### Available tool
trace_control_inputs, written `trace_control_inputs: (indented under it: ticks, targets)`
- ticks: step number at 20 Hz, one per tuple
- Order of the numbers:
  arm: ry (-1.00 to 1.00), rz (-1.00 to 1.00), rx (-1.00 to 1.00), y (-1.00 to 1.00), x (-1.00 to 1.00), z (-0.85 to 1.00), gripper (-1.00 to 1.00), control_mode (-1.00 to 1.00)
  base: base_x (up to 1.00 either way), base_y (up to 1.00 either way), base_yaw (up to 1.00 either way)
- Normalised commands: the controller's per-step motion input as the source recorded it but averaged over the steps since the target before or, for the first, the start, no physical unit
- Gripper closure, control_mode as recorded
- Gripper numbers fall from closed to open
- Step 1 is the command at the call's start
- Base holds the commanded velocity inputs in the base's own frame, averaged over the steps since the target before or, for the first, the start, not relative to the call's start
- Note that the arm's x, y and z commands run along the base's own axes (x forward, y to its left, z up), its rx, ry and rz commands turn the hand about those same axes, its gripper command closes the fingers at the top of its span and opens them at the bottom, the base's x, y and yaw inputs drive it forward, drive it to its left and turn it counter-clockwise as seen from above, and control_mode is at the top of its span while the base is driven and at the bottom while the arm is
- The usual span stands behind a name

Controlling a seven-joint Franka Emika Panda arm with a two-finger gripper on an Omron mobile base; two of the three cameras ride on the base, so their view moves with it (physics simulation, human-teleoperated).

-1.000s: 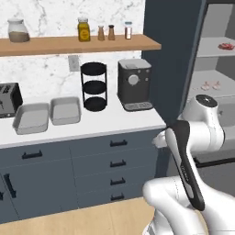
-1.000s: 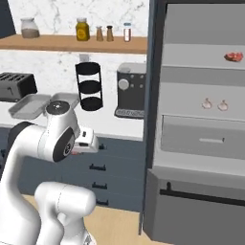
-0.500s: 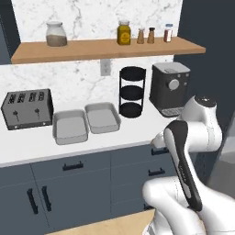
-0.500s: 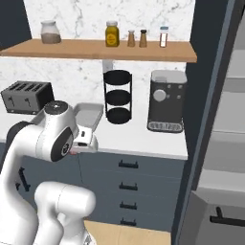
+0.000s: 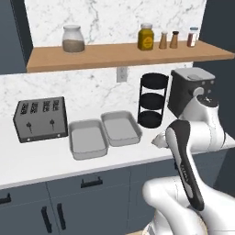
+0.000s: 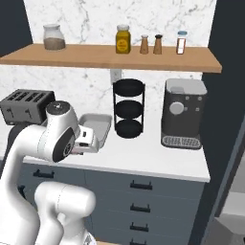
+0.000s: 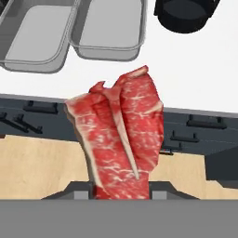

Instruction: Place one garlic and one steak in each tupperware on the nearby counter, to pack two identical lunches.

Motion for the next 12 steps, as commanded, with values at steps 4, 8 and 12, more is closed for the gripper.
trace_control_inputs:
  ticks: [4, 8, 12]
  targets:
    - [0.00, 0.00, 0.00, 0.00, 0.00, 0.00, 1.00, 1.00, 0.66, 0.51, 0.00]
    - [0.00, 0.00, 0.00, 0.00, 0.00, 0.00, 1.00, 1.00, 0.63, 0.20, 0.00]
    - [0.00, 0.00, 0.00, 0.24, 0.67, -0.12, 1.00, -1.00, 0.00, 0.00, 0.00]
